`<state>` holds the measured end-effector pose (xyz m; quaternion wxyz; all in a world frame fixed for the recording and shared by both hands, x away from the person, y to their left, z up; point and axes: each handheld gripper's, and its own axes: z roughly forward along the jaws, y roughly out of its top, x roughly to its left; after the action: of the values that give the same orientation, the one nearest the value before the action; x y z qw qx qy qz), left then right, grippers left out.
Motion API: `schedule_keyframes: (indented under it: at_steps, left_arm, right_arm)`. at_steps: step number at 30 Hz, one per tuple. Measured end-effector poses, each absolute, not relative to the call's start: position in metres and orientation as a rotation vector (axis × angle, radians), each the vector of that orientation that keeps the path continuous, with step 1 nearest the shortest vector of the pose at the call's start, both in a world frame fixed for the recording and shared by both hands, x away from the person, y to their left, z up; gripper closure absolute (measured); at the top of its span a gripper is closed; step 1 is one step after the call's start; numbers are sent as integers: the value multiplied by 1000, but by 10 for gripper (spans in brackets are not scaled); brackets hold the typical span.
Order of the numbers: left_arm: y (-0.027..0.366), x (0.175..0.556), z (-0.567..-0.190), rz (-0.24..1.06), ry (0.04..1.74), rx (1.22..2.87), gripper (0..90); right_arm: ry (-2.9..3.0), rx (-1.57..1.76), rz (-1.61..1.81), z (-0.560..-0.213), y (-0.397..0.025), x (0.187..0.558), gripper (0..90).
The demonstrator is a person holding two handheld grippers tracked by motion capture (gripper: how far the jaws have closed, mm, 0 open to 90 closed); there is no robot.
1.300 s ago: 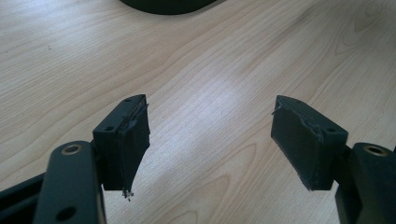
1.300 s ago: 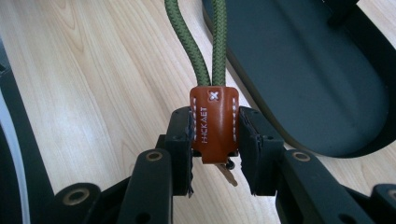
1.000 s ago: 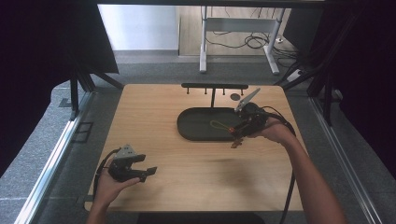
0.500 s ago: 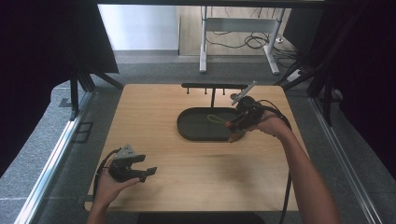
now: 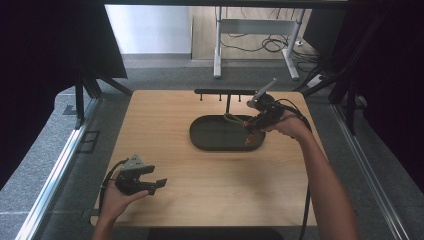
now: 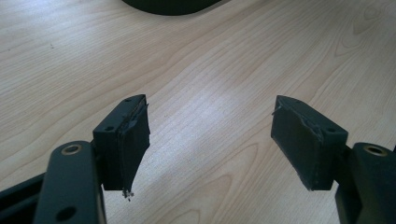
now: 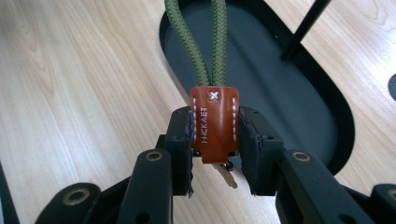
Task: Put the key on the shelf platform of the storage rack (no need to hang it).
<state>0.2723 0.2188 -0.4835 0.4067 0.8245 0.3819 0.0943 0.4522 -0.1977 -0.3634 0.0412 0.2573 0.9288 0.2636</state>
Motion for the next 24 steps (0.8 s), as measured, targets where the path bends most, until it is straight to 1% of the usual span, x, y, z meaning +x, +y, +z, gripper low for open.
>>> schedule_keyframes:
  at_steps: [14, 24]
  left_arm:
    - [222, 271, -485, 239, 970, 2081, 284]
    - [221, 271, -486, 235, 971, 2084, 284]
  right_arm:
    - [2835, 848, 804, -375, -198, 476, 668]
    - [2836, 851, 800, -382, -193, 483, 668]
